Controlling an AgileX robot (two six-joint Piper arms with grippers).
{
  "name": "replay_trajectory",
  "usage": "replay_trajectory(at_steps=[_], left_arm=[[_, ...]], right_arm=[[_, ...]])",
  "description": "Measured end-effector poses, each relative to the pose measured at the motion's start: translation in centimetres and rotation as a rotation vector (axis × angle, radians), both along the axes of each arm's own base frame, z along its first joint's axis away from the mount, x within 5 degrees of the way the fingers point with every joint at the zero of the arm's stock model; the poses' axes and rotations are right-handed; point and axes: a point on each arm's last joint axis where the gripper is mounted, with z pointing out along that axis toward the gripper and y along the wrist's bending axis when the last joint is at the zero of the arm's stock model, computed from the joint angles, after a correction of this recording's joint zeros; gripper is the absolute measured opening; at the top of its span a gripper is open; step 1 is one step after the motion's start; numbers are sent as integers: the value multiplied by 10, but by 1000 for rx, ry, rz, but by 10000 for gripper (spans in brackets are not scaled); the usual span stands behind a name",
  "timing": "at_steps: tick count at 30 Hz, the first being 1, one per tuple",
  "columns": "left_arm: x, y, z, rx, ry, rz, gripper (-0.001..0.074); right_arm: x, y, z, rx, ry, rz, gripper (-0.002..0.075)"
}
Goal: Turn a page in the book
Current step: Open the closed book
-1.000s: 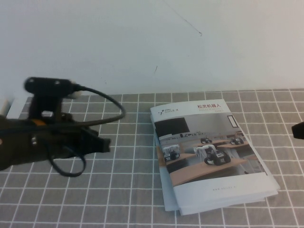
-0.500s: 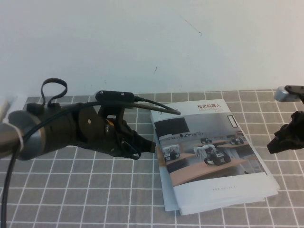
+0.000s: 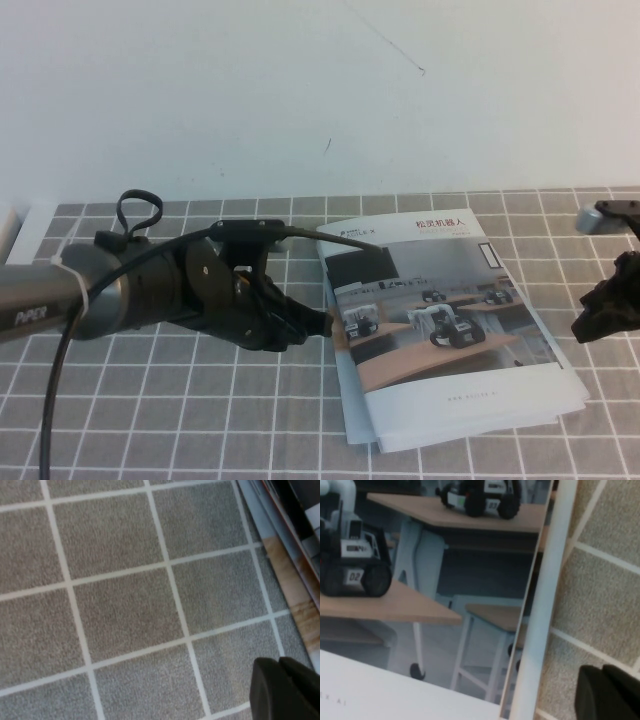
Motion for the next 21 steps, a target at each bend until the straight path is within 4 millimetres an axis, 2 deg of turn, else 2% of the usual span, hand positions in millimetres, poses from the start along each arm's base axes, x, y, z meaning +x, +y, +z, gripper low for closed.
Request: replay_trajectory(at_steps=[6,15,21], left_arm=[[-1,0,0,5,10,-16,-4],[0,-1,1,2,7,-15,-4],[-3,-2,-2,-5,48,-20,-4]], right_arm=[[-2,2,-2,25,29,3,-3],[-3,4,-15,42,85,15,-3],[-6,7,-15,77,120,30,-3]])
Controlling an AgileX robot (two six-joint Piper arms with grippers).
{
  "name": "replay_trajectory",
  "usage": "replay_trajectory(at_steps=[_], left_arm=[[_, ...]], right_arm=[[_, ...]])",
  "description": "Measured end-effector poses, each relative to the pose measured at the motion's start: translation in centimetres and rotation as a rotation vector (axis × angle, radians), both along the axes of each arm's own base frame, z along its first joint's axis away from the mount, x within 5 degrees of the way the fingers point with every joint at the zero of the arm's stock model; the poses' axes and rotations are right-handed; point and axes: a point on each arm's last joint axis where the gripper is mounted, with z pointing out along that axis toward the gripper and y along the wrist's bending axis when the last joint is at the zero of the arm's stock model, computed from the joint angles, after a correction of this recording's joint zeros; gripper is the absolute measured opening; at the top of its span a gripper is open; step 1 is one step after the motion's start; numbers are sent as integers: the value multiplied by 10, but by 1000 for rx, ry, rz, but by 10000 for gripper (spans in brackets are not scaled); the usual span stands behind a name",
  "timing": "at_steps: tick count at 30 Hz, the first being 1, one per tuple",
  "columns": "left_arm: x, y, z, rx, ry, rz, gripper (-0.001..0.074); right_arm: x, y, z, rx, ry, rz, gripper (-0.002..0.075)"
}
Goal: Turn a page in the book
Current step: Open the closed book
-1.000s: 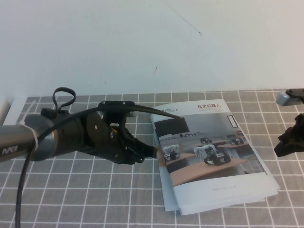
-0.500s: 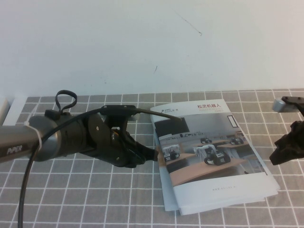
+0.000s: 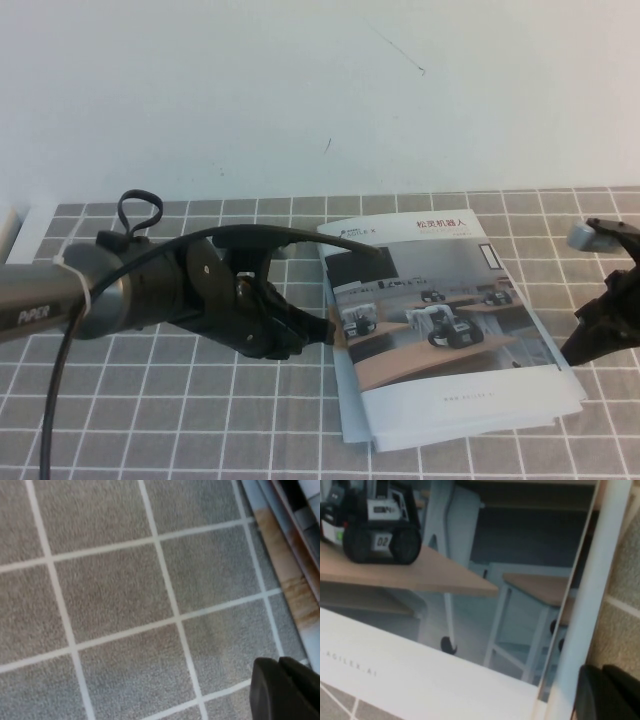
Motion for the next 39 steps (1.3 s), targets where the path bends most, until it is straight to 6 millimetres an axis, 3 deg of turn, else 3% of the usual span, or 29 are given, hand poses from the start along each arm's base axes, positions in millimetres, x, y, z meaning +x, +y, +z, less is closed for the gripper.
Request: replay_trajectory(at_steps=[8,16,21,24,27,33,36,39], left_arm=[[2,-4,-22,-21,74,29,-4],[3,-6,-22,-62,81,49,-4],[3,-6,-18,-60,60,28,-4],[8,-9,-2,-88,16,26,-4],[16,-15,15,-125,-18,9,-4],[31,-30,33,-202,-35,-40,-4],[37,-35,24,-225,-4,-36,-4],[40,-37,9,-215,29,-36,-4]], right_arm=[[-5,11,2,32,46,52,-3],[-10,23,5,50,75,101,-3],[-4,22,31,32,-27,94,-3],[2,22,55,21,-120,83,-3],[9,21,66,9,-197,66,-3],[16,20,61,-9,-266,74,-1],[18,20,51,-7,-249,70,28],[20,21,39,5,-219,63,119]])
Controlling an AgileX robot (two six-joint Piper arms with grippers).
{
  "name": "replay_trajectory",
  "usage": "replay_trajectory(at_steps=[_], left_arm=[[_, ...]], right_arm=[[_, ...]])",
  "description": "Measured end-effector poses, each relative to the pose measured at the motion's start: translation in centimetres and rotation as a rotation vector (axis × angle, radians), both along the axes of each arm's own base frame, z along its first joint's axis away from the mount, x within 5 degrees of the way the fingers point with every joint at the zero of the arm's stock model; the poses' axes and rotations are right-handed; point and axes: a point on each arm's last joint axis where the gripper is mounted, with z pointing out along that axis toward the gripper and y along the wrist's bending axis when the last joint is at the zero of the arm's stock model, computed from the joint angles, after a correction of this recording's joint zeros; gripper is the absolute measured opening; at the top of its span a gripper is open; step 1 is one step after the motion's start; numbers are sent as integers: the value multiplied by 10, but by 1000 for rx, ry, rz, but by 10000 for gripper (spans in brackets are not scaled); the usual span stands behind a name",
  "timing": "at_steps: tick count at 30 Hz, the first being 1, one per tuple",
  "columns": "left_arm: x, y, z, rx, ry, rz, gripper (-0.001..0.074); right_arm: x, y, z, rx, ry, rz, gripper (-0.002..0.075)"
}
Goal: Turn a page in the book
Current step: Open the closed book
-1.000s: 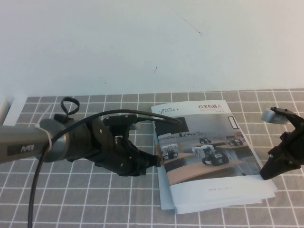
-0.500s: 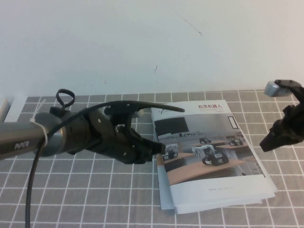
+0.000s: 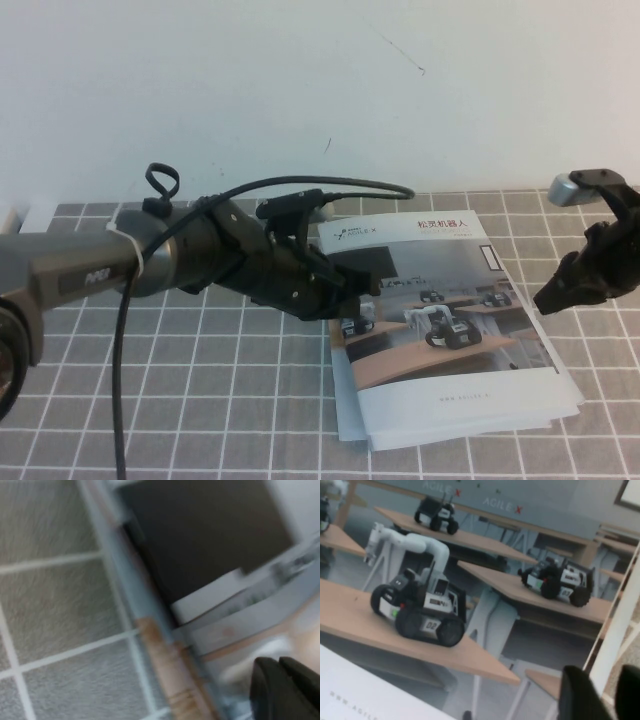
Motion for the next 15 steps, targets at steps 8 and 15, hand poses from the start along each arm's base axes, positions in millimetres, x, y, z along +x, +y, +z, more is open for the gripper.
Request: replay_trajectory(at_steps=[8,15], left_arm=[[4,-1,-18,30,10,-24,-4],[4,-1,-18,34,1,-30,-4]], right_arm=[[3,2,-11,31,25,-20,339],[1,3,-11,42,42,-12,353]])
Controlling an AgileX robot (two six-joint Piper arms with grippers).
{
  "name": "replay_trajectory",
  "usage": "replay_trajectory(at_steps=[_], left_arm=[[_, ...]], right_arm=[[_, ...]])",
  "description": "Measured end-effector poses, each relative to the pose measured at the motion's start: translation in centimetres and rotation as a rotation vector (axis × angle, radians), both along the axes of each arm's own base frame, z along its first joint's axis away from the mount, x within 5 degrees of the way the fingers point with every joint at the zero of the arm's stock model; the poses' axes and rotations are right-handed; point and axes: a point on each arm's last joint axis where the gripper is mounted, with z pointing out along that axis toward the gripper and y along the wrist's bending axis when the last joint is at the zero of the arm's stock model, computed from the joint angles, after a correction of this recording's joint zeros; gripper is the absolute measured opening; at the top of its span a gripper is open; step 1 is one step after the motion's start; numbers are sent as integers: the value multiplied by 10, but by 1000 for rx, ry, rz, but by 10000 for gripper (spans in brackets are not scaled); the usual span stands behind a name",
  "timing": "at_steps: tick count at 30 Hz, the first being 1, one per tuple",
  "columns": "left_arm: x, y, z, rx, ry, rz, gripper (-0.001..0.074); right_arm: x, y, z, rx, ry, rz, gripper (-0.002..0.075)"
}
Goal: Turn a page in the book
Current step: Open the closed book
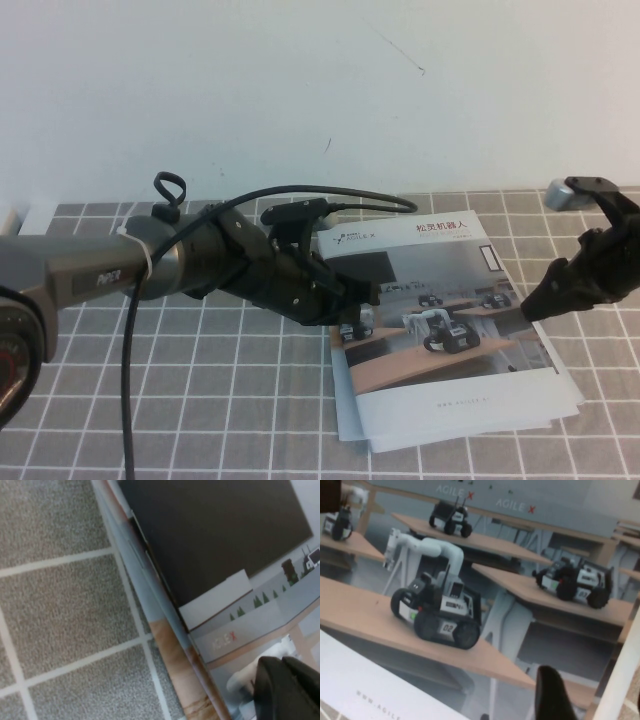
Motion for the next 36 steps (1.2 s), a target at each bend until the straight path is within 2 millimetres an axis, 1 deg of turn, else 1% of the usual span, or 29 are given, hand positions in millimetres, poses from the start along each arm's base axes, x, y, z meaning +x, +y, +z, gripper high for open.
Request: replay_trajectory(at_steps=[2,7,10,18,26,29,36], left_arm=[[0,0,0,3,-4,-6,-4],[0,0,0,12,-16,-27,-4],[0,0,0,14,-19,-30,-4],[-1,0,0,18,-23,-40,-4],[-1,0,-1,29,-34,-58,-4],[-1,0,-2,29,-30,-61,-4],[-1,0,-2,31,-33,-66,-4]], right_arm=[[0,1,-3,7,16,2,354],[-1,3,-21,35,85,5,354],[-1,5,-25,62,106,-5,354],[-1,6,-24,97,119,-7,356],[-5,15,-15,259,154,21,356],[-4,17,-13,292,157,15,356],[-4,19,-12,313,159,13,356]])
